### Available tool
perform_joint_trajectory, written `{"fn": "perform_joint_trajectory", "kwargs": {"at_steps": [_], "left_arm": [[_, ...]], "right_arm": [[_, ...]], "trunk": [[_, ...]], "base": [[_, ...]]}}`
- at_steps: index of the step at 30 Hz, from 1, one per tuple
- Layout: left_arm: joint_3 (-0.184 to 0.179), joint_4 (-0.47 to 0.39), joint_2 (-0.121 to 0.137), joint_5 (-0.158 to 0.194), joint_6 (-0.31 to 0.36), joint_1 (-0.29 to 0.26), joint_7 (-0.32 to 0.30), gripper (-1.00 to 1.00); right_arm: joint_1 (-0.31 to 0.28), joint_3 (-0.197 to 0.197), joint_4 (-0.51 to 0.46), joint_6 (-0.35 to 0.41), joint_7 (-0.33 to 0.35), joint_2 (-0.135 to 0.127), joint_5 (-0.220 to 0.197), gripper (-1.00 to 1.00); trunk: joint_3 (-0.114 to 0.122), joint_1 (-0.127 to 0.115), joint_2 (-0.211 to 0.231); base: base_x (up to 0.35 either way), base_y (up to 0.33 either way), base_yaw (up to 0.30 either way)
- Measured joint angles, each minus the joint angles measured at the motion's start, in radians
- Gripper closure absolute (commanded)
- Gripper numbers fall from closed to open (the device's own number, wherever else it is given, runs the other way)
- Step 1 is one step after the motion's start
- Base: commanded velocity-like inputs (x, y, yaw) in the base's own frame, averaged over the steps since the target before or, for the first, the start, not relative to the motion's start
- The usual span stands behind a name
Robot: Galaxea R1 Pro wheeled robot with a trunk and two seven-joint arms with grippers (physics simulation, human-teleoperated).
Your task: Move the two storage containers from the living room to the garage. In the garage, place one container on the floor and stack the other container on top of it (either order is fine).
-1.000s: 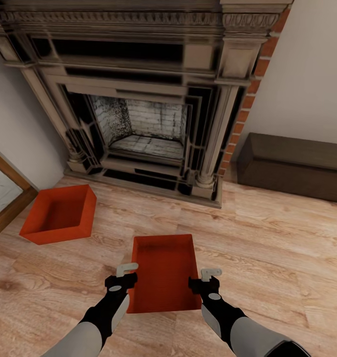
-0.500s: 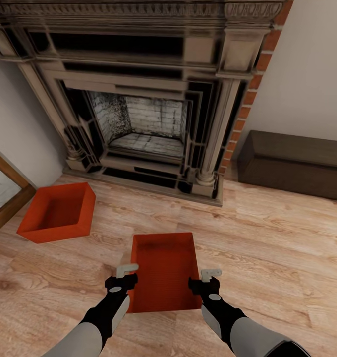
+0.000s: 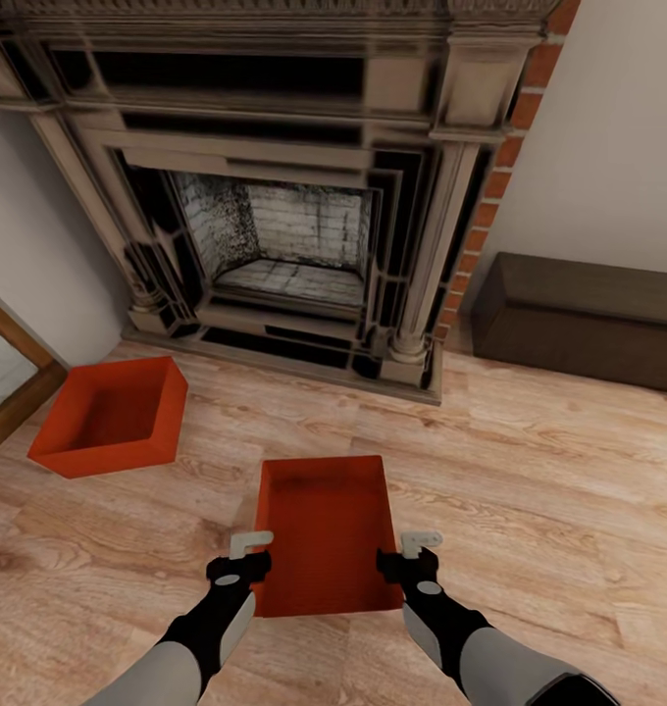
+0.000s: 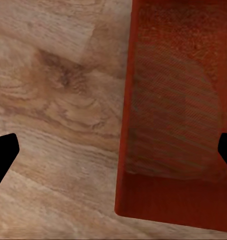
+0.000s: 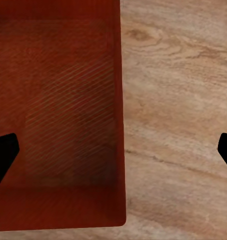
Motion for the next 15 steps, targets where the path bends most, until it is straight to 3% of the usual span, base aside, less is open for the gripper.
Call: {"fn": "perform_joint_trajectory", "kwargs": {"at_steps": [15], "left_arm": [[-0.001, 0.026, 0.005, -0.002, -0.001, 0.0, -0.002, -1.0]], "right_arm": [[0.0, 0.0, -0.001, -0.002, 0.0, -0.002, 0.002, -1.0]], "trunk": [[-0.047, 0.058, -0.105]], "base": [[0.0, 0.0, 0.0]]}}
